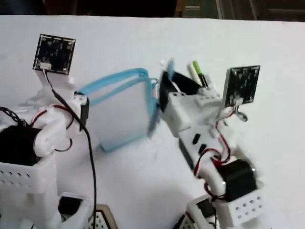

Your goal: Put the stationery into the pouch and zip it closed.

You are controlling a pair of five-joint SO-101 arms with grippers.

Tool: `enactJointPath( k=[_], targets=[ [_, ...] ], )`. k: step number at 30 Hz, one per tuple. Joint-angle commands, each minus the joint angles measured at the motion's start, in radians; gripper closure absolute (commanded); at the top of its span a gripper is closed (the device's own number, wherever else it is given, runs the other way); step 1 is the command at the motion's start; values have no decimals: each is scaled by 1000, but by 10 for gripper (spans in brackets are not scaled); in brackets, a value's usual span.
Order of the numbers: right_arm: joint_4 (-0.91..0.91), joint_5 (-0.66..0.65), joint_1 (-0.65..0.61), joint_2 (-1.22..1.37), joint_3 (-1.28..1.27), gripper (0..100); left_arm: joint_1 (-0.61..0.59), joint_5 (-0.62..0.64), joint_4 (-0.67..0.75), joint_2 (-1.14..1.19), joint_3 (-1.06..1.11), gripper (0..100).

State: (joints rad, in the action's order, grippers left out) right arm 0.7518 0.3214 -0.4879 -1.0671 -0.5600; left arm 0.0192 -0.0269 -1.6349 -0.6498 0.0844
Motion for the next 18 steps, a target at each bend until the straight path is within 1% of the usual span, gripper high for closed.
enactJointPath(
  k=[1, 3, 4, 9, 12, 18],
  targets=[
    [-392, 18, -45, -16, -14, 981, 1, -8, -9, 4, 49, 978],
    [-524, 18, -81, 21, 2, 981, 1, -8, -9, 4, 49, 978],
    [-547, 17, -96, 53, 23, 981, 1, -8, -9, 4, 52, 978],
    [-547, -54, -120, 220, 186, 981, 1, -8, -9, 4, 52, 978],
    [-547, -61, -119, 297, 253, 981, 1, -8, -9, 4, 52, 978],
    [-553, -153, -108, 384, 209, 981, 1, -9, -9, 4, 52, 978]
  ],
)
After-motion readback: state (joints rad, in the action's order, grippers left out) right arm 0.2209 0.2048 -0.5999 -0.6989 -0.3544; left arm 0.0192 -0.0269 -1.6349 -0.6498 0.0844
